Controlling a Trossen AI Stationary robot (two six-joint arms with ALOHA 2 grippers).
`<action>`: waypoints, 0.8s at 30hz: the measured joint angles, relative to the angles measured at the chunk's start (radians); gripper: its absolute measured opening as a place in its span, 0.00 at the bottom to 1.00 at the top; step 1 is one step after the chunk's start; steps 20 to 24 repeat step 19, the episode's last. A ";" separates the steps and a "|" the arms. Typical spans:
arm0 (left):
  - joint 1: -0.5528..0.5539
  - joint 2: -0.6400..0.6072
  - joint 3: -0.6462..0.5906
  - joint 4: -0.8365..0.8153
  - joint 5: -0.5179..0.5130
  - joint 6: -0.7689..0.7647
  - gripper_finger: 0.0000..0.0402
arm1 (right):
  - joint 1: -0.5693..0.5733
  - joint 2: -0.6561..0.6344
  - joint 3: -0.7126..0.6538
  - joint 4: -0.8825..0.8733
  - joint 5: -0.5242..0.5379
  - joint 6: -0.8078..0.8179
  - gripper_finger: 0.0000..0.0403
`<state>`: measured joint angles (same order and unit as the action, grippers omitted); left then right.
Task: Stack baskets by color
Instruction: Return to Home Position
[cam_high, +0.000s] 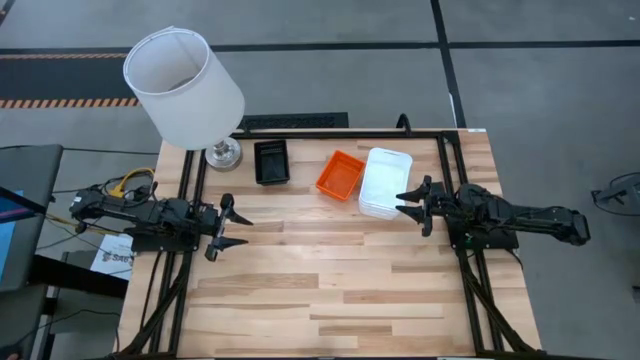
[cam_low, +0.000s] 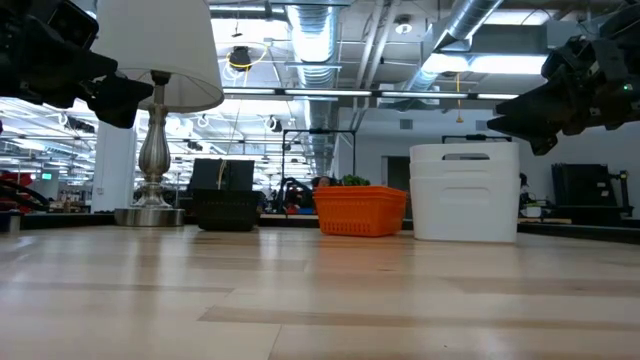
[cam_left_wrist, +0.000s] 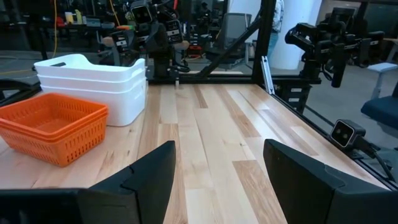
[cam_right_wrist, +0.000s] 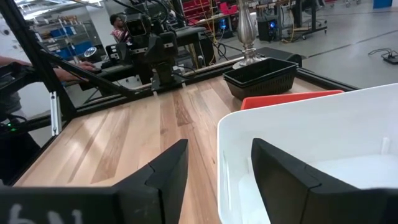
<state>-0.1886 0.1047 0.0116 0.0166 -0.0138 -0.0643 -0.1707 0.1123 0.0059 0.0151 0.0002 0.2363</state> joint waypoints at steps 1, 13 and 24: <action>0.000 0.000 0.000 0.000 0.000 0.000 0.58 | 0.000 0.000 0.000 0.000 0.000 0.000 0.49; 0.000 0.000 0.000 0.000 0.000 0.000 0.58 | 0.000 0.000 0.000 0.000 0.000 0.000 0.49; 0.000 0.000 0.000 0.000 0.000 0.000 0.58 | 0.000 0.000 0.000 0.000 0.000 0.000 0.49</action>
